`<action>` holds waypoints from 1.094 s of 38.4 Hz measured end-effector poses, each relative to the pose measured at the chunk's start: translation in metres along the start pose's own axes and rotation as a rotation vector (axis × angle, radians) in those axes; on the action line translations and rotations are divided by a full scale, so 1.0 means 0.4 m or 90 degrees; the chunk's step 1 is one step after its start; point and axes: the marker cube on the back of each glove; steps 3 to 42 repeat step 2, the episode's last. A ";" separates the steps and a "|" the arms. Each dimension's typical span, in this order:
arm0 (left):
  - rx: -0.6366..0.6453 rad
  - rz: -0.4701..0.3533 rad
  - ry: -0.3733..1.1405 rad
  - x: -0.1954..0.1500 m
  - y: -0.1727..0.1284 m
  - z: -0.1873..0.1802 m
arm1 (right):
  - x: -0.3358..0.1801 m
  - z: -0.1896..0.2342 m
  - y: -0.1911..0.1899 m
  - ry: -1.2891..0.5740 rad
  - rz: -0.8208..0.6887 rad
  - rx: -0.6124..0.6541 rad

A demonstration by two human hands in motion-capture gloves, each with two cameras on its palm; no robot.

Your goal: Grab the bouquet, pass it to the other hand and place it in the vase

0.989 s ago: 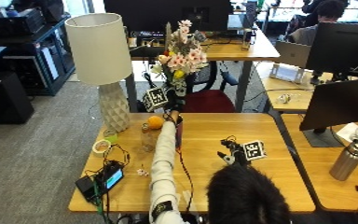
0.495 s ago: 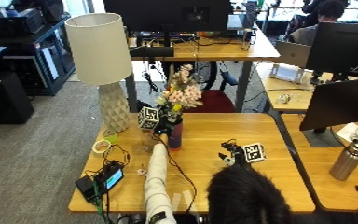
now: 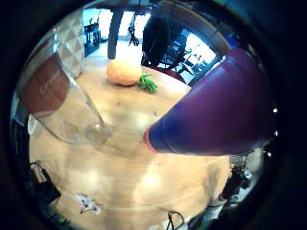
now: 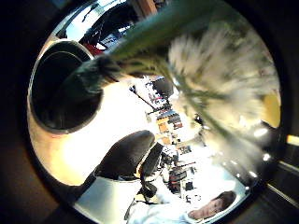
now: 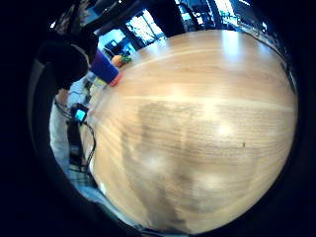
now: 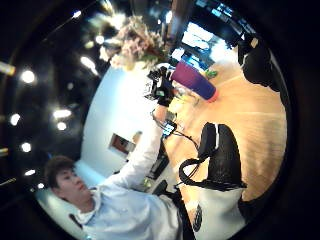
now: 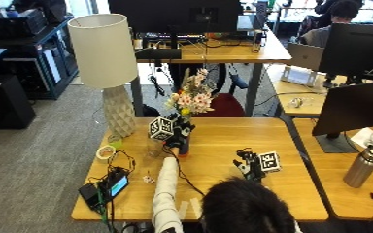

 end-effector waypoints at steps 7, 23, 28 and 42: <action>-0.010 -0.029 -0.028 0.000 0.009 0.005 | 0.011 0.000 0.000 -0.006 -0.001 0.000; -0.010 -0.029 -0.028 0.000 0.009 0.005 | 0.011 0.000 0.000 -0.006 -0.001 0.000; -0.010 -0.029 -0.028 0.000 0.009 0.005 | 0.011 0.000 0.000 -0.006 -0.001 0.000; -0.010 -0.029 -0.028 0.000 0.009 0.005 | 0.011 0.000 0.000 -0.006 -0.001 0.000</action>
